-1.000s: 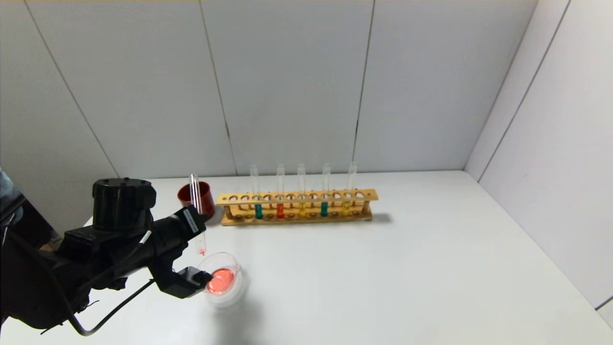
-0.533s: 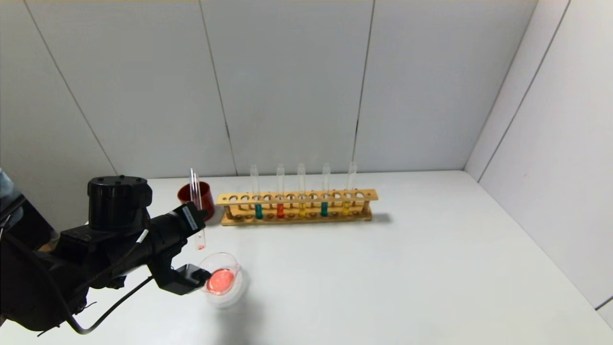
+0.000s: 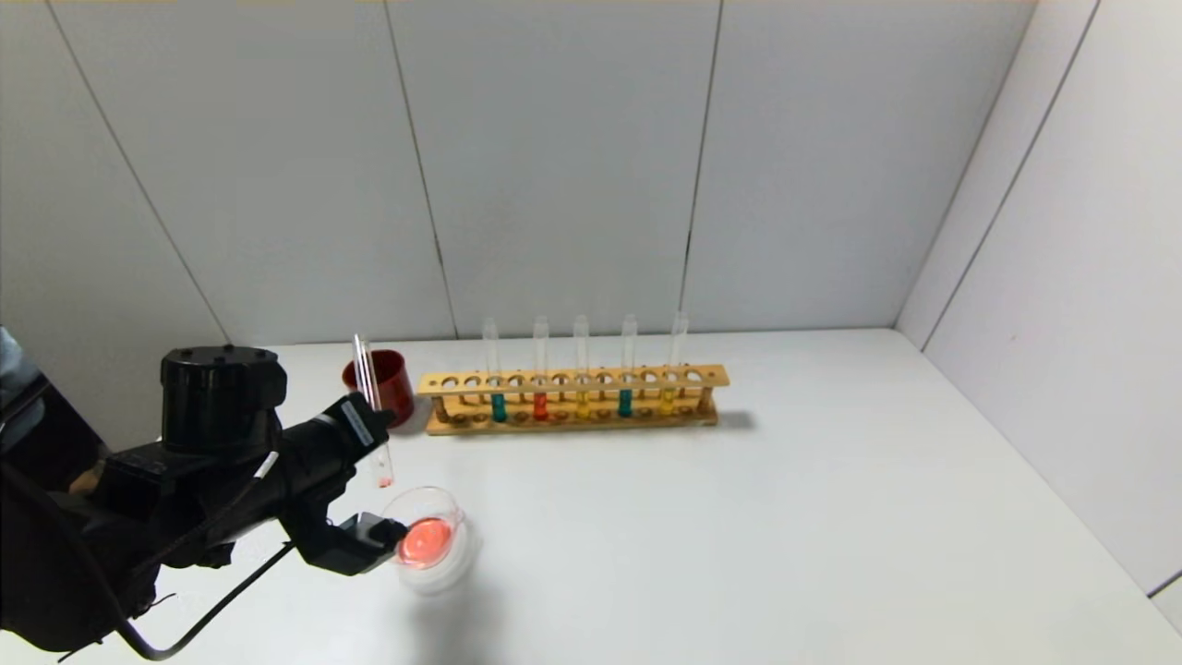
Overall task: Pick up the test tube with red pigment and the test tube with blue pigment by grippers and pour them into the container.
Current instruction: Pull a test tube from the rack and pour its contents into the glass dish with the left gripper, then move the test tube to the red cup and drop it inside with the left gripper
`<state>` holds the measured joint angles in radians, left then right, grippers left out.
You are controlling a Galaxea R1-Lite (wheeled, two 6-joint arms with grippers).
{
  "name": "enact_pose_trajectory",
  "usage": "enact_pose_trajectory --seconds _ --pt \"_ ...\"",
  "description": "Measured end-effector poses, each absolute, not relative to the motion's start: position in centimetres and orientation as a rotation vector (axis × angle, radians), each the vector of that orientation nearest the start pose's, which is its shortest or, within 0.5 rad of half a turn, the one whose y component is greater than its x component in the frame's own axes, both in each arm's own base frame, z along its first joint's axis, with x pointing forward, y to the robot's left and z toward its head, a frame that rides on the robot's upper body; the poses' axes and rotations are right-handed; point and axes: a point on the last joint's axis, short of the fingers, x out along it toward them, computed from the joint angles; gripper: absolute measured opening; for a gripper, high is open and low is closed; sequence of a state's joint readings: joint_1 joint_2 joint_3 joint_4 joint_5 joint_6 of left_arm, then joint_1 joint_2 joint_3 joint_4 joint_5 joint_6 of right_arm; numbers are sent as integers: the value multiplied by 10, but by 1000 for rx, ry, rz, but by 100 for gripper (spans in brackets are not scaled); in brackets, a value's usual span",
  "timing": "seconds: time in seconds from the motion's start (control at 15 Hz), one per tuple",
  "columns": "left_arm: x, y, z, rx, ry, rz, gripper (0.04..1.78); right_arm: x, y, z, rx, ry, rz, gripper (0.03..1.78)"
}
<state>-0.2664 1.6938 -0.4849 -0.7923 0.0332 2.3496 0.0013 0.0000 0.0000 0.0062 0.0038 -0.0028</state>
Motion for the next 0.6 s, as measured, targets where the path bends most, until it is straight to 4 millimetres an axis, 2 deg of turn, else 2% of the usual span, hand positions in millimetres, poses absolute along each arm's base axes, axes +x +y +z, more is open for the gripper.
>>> enact_pose_trajectory --seconds 0.33,0.6 --pt "250 -66 131 2076 50 -485 32 -23 0 75 -3 6 5 175" --pt "249 -64 139 1701 195 -339 32 -23 0 75 -3 6 5 175"
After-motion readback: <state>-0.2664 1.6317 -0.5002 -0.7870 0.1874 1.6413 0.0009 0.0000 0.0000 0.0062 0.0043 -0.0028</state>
